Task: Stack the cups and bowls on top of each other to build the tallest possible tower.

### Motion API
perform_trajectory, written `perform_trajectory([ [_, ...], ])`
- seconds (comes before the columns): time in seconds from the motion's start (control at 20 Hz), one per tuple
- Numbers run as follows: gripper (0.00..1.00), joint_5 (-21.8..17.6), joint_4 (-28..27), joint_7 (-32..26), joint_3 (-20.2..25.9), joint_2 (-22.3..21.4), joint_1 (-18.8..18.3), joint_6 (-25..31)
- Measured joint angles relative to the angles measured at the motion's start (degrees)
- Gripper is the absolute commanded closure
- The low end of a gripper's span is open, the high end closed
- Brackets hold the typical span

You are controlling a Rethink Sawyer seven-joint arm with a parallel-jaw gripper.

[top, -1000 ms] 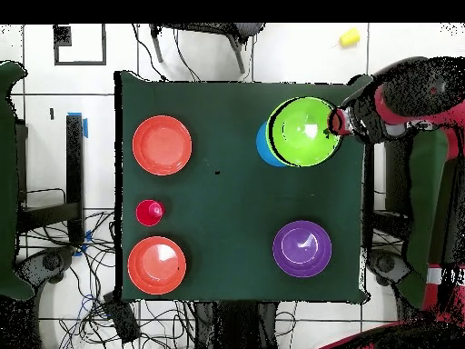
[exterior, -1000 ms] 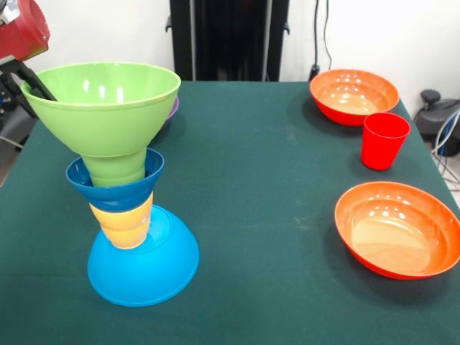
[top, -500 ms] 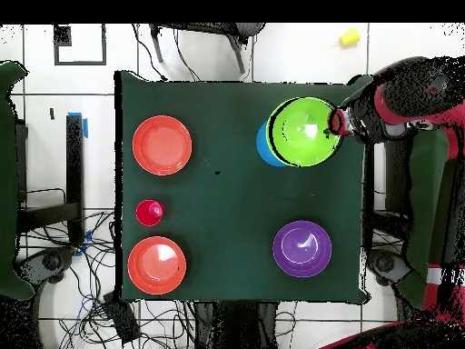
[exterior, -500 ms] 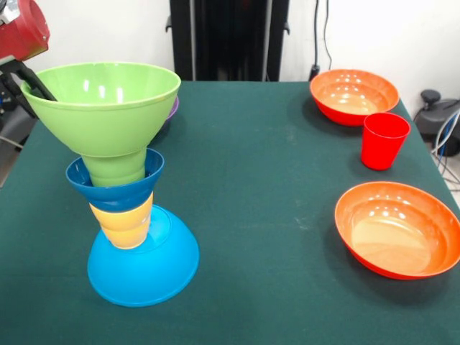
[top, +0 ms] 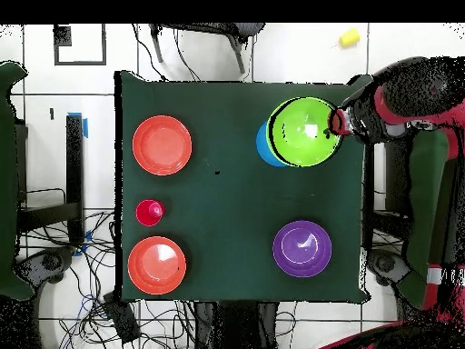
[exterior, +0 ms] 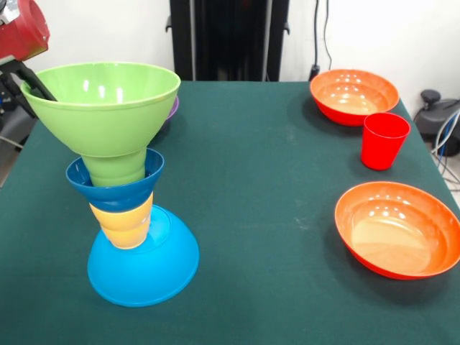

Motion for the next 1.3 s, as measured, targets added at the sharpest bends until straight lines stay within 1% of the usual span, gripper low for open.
perform_trajectory([
  [0.95, 1.0, 0.0, 0.0, 0.0, -0.02, 0.0, 0.0, 0.0],
  [1.0, 0.0, 0.01, -0.01, 0.0, -0.02, -0.01, 0.0, 0.0],
  [1.3, 0.0, 0.01, 0.0, 0.0, -0.03, -0.01, 0.0, 0.05],
])
